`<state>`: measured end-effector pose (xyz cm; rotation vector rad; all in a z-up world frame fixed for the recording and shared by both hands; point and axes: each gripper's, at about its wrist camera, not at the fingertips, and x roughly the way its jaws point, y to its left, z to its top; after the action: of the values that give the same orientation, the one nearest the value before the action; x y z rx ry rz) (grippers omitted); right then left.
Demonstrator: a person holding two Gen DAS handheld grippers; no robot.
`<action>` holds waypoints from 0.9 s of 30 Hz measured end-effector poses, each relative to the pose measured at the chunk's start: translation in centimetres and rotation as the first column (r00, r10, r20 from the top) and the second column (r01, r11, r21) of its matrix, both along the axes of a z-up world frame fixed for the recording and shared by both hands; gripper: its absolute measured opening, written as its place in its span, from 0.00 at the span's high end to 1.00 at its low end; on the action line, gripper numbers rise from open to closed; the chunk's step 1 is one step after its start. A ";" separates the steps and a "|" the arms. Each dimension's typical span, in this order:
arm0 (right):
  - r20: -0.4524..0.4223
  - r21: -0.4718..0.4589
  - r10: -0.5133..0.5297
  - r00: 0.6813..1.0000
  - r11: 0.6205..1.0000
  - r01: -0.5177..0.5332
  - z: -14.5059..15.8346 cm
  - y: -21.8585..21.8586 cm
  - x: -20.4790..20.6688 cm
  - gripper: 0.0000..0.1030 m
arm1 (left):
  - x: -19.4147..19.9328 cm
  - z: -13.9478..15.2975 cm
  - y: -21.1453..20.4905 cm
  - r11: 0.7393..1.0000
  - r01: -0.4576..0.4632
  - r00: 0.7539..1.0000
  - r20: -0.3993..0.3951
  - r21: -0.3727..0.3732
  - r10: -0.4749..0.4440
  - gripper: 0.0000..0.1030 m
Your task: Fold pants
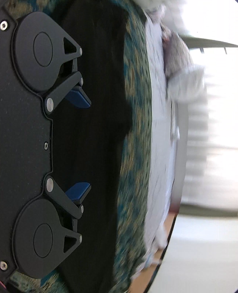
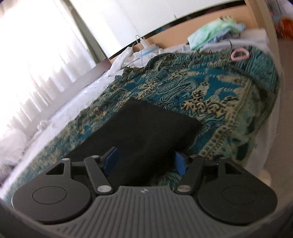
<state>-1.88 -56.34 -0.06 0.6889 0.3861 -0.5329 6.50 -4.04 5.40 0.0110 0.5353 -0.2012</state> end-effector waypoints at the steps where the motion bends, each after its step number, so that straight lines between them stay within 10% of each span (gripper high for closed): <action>1: 0.000 0.002 0.002 1.000 1.000 -0.002 0.0 -0.1 0.2 0.22 | 0.0 -0.3 -1.5 1.000 0.022 1.000 -0.003 0.015 -0.022 0.13; 9: -0.087 -0.099 0.101 0.991 0.989 -0.109 0.2 1.2 3.3 0.02 | -0.4 -4.2 -6.3 0.989 0.056 0.994 -0.099 0.139 -0.042 0.12; 14: -0.135 -0.136 0.105 0.985 0.983 -0.123 0.3 1.5 4.5 0.01 | 0.2 -5.2 -5.0 0.996 0.014 0.993 -0.118 0.092 -0.003 0.04; 18: 0.014 0.031 0.163 0.986 0.986 -0.164 0.9 0.4 2.9 0.46 | -0.2 -5.5 -5.1 0.992 0.009 0.996 -0.088 0.125 0.002 0.02; 27: 0.109 0.349 -0.038 0.993 0.937 -0.003 -1.2 -3.0 2.9 0.61 | -0.4 -4.3 -3.1 0.994 0.004 0.994 -0.113 0.108 0.009 0.02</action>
<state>1.02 -59.37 -1.24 1.0623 0.3708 -0.4428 6.12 -7.14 1.14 0.1049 0.6589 -0.1708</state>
